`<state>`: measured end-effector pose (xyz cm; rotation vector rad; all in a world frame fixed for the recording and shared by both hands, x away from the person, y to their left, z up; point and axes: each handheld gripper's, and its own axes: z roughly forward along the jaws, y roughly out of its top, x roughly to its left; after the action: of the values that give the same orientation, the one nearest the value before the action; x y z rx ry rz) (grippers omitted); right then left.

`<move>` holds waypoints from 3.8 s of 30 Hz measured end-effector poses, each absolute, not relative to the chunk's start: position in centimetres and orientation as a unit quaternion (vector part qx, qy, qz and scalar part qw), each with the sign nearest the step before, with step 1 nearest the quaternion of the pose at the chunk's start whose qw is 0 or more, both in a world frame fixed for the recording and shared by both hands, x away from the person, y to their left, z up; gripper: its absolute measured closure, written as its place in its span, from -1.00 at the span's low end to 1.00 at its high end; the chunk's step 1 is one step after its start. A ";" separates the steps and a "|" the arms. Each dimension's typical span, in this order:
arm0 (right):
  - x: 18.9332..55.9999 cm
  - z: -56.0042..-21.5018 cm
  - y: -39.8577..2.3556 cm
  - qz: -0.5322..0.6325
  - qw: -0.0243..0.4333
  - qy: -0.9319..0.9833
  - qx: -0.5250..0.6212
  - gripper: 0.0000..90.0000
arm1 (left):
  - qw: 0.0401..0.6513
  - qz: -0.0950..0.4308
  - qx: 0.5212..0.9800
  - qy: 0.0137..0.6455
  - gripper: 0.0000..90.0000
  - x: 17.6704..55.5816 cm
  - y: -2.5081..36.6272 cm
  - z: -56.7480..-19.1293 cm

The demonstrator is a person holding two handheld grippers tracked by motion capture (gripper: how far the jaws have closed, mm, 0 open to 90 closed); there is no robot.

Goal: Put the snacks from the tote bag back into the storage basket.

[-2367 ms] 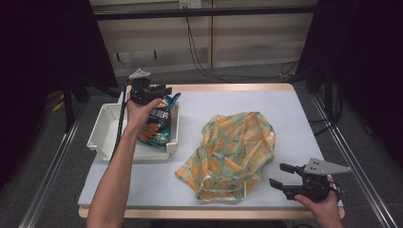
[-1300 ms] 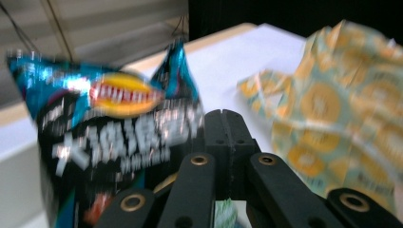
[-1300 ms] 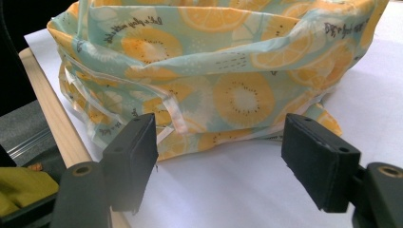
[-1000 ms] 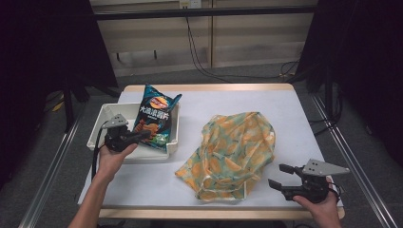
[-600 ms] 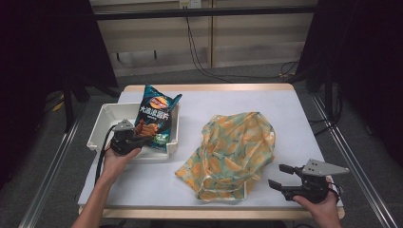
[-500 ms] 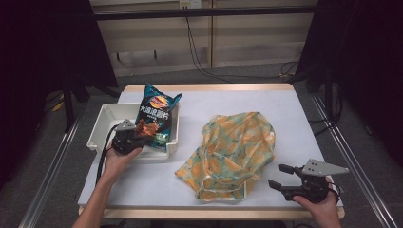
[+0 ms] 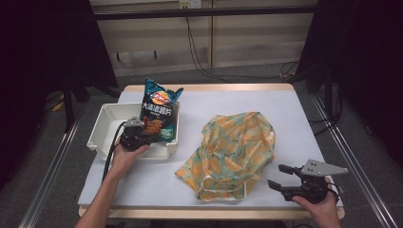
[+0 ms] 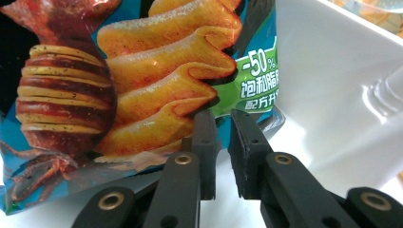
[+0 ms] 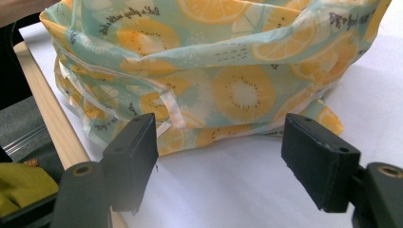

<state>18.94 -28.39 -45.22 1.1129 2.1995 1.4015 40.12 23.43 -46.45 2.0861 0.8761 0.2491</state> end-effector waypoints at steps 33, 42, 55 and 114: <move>19.1 -45.5 -28.1 0.484 0.148 0.770 0.389 -0.38 | 0.428 0.092 0.832 0.340 0.64 42.6 21.1 -46.0; 19.1 -45.5 -28.2 0.484 0.147 0.770 0.389 -0.38 | 0.429 0.093 0.832 0.339 0.64 43.0 21.1 -46.0; 19.1 -45.5 -28.2 0.485 0.146 0.770 0.388 -0.38 | 0.442 0.101 0.830 0.325 0.62 41.9 21.2 -45.4; 18.7 -45.4 -28.5 0.489 0.154 0.765 0.389 -0.43 | 0.503 0.139 0.791 0.320 -0.87 28.4 24.6 -43.0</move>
<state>18.71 -28.52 -45.36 1.1166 2.1937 1.4025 28.40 24.55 -42.97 1.9109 0.7721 0.3348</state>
